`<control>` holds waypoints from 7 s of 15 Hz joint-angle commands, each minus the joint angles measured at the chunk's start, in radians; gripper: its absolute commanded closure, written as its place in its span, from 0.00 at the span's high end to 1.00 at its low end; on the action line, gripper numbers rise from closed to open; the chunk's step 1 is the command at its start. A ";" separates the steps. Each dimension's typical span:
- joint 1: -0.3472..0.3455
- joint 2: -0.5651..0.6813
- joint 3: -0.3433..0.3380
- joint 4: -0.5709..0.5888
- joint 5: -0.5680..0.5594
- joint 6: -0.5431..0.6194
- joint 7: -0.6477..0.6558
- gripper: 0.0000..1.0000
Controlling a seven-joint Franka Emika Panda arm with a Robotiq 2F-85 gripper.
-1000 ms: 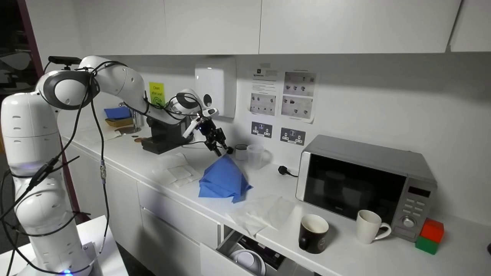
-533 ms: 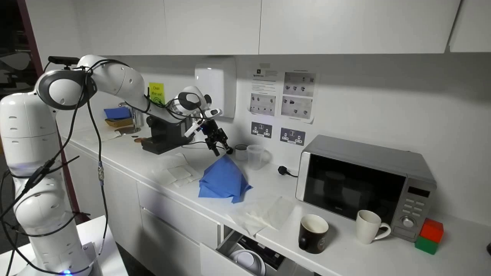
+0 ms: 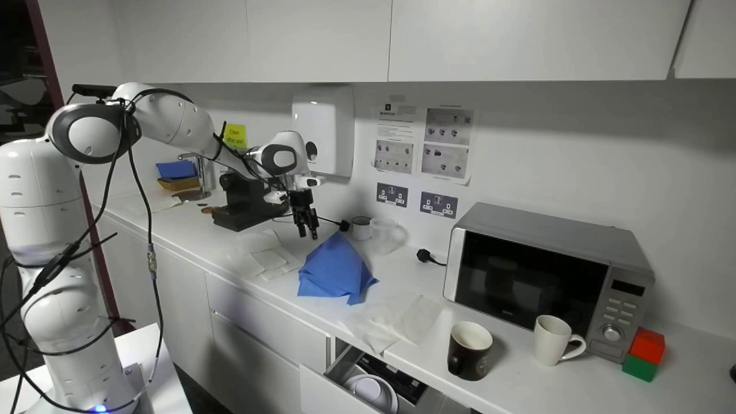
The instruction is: Fold the blue towel.
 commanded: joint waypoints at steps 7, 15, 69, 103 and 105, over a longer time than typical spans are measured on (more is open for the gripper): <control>-0.017 -0.040 -0.013 -0.141 0.011 0.171 -0.080 1.00; -0.037 -0.002 -0.046 -0.155 0.030 0.249 -0.209 1.00; -0.049 -0.304 0.016 -0.056 -0.395 -0.245 0.024 0.00; -0.042 -0.089 0.016 0.087 -0.178 -0.376 0.179 0.00; -0.041 -0.076 0.010 0.107 -0.092 -0.370 0.178 0.00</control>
